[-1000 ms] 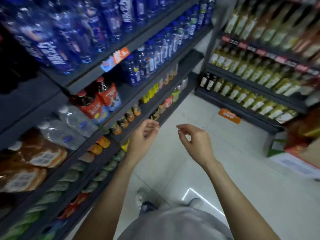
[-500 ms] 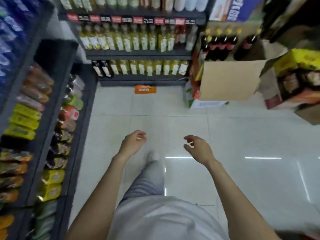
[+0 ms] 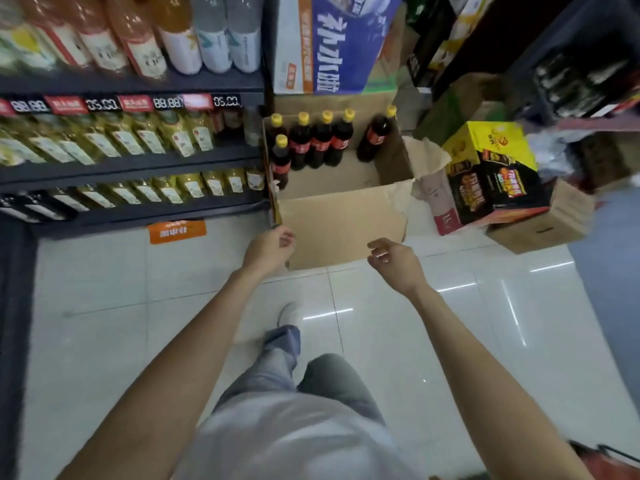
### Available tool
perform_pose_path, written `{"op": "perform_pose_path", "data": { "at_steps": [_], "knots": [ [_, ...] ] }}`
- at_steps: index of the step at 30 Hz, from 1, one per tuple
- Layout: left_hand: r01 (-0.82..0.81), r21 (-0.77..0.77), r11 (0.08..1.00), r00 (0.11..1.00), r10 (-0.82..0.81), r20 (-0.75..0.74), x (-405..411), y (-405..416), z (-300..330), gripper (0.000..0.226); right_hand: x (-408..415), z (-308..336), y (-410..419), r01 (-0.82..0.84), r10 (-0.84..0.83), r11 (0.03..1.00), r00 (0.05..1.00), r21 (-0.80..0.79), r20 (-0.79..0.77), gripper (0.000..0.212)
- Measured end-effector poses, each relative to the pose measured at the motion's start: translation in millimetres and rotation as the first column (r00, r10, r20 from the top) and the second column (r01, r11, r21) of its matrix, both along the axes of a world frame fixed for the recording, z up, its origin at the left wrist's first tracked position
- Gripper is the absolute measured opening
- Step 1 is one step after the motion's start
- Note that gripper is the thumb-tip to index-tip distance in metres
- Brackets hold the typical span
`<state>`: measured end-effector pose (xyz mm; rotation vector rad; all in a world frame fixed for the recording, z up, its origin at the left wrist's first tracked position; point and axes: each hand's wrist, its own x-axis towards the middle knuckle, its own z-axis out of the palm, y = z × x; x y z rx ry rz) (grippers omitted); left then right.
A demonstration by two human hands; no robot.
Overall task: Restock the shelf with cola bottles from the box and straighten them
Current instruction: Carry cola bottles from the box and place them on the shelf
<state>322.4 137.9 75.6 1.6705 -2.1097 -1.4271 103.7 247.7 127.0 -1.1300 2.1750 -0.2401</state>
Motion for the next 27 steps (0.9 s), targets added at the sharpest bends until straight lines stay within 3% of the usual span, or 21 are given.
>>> {"op": "perform_pose_path", "data": {
  "at_steps": [6, 11, 18, 23, 27],
  "knots": [
    [-0.058, 0.041, 0.997, 0.998, 0.059, -0.026, -105, -92, -14, 0.027, -112, -25, -116, 0.142, -0.138, 0.988, 0.988, -0.059, 0.064, 0.037],
    [-0.188, 0.031, 0.982, 0.978, 0.190, -0.085, -185, -155, -43, 0.036, -193, -69, -218, 0.146, -0.128, 0.982, 0.981, -0.119, 0.147, 0.049],
    [-0.256, -0.083, 0.963, 0.966, 0.258, 0.010, -276, -216, -101, 0.063, -272, -129, -320, -0.174, 0.152, 0.971, 0.978, -0.161, -0.143, 0.066],
    [-0.395, -0.111, 0.912, 0.919, 0.393, -0.040, -307, -240, -138, 0.082, -300, -156, -354, -0.493, 0.454, 0.866, 0.845, -0.084, -0.282, 0.076],
    [-0.438, -0.270, 0.857, 0.895, 0.444, -0.040, -315, -246, -154, 0.069, -310, -167, -364, -0.640, 0.567, 0.753, 0.749, -0.153, -0.342, 0.061]
  ]
}}
